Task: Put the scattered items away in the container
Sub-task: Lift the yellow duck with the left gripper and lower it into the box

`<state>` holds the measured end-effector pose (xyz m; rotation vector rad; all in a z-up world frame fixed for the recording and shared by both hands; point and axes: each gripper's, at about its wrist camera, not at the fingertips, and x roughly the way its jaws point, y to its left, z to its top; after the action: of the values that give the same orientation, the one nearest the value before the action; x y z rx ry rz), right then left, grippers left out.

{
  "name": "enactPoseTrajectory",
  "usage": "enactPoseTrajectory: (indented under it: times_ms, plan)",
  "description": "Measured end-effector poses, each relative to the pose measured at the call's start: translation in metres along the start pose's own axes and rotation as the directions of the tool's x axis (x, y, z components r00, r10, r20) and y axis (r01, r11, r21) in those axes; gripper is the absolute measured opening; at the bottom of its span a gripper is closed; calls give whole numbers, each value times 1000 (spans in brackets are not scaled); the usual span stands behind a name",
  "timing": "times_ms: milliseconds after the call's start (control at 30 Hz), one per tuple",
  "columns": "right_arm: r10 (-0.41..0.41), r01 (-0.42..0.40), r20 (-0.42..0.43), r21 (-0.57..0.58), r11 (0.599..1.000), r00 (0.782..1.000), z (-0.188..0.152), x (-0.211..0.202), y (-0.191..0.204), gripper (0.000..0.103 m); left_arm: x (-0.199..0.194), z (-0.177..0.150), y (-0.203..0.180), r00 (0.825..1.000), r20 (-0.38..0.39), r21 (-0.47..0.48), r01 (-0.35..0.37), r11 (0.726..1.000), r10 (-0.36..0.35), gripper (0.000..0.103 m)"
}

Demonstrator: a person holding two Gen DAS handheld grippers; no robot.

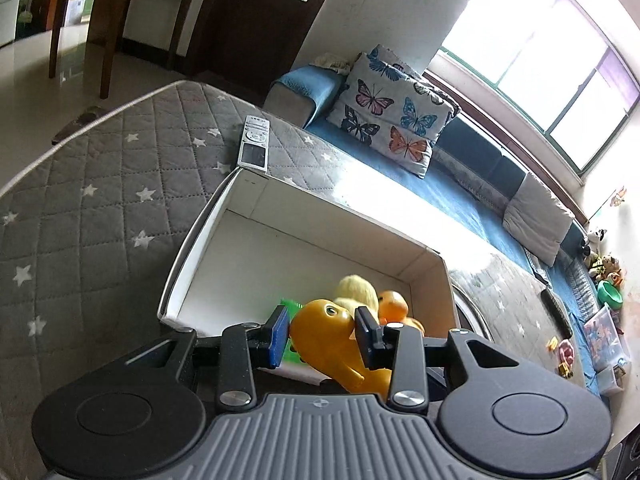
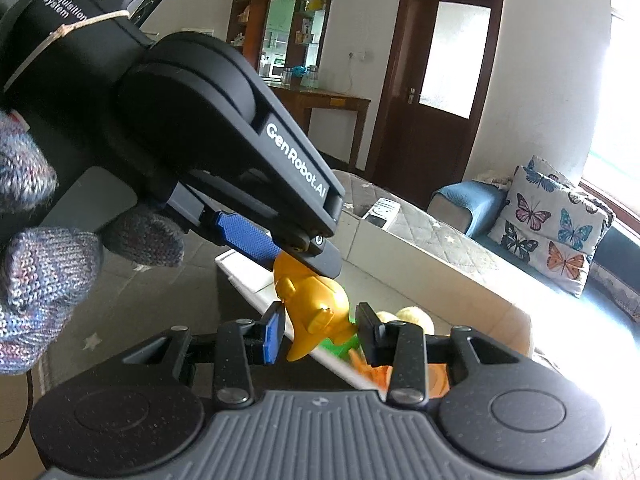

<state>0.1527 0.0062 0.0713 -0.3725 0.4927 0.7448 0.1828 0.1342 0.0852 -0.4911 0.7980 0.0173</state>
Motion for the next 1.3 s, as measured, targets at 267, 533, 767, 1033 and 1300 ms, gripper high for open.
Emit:
enactPoseTrajectory:
  times_ms: [267,533,767,1033,1300]
  plan:
    - [12,-11,-67,6,1000,998,0,32,-19,38,40,12,11,998,-57,-34,9,999,-11,38]
    - [30,-29,-106,11,1000,994,-2,49,-32,38,67,13,15,994,-106,-60,22,998,-29,39]
    - [47,-48,-131,-2,999,990,-4,63,-38,38,77,14,18,993,-113,-81,15,997,-24,39]
    - [60,-63,-143,-15,998,988,-2,69,-38,40,81,12,22,993,-116,-87,18,996,-28,39]
    - [57,-57,-126,5,998,990,-1,62,-36,41,77,9,22,993,-107,-77,36,996,-44,39]
